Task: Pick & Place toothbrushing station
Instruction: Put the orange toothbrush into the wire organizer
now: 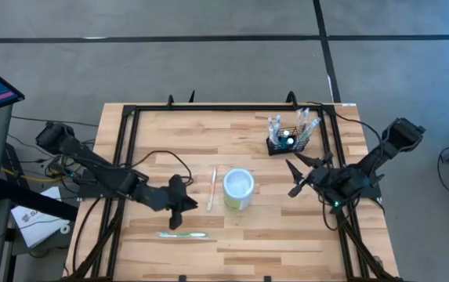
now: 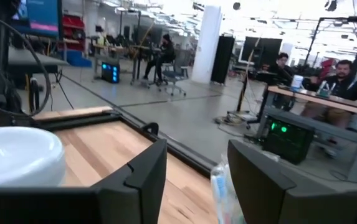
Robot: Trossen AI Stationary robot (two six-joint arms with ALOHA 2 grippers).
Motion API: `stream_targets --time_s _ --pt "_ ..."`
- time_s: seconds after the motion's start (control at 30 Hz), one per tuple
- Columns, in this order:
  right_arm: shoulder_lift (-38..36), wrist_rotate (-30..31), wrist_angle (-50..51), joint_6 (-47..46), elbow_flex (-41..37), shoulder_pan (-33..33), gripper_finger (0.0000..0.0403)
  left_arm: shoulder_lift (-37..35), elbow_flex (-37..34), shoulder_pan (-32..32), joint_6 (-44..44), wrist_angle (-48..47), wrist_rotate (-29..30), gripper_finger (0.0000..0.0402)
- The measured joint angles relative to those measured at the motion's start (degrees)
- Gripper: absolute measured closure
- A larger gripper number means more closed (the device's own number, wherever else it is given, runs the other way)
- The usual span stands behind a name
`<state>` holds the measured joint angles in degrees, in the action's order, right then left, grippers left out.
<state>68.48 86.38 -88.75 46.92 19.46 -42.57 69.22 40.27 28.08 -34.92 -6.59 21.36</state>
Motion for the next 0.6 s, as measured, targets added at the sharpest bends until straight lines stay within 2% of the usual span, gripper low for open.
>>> stream_targets --time_s 0.33,0.47,0.6 --pt "0.1 3.66 0.03 2.67 0.82 -1.7 0.0244 13.37 0.0 -2.84 -1.33 1.69 1.33 0.0353" --pt "0.12 3.66 0.24 2.65 0.82 -1.36 0.0246 18.36 0.0 -4.21 -0.55 6.72 1.32 0.0353" --pt "0.12 3.66 0.6 2.64 0.82 -1.17 0.0248 22.05 0.0 -5.75 4.99 12.61 1.31 0.0353"
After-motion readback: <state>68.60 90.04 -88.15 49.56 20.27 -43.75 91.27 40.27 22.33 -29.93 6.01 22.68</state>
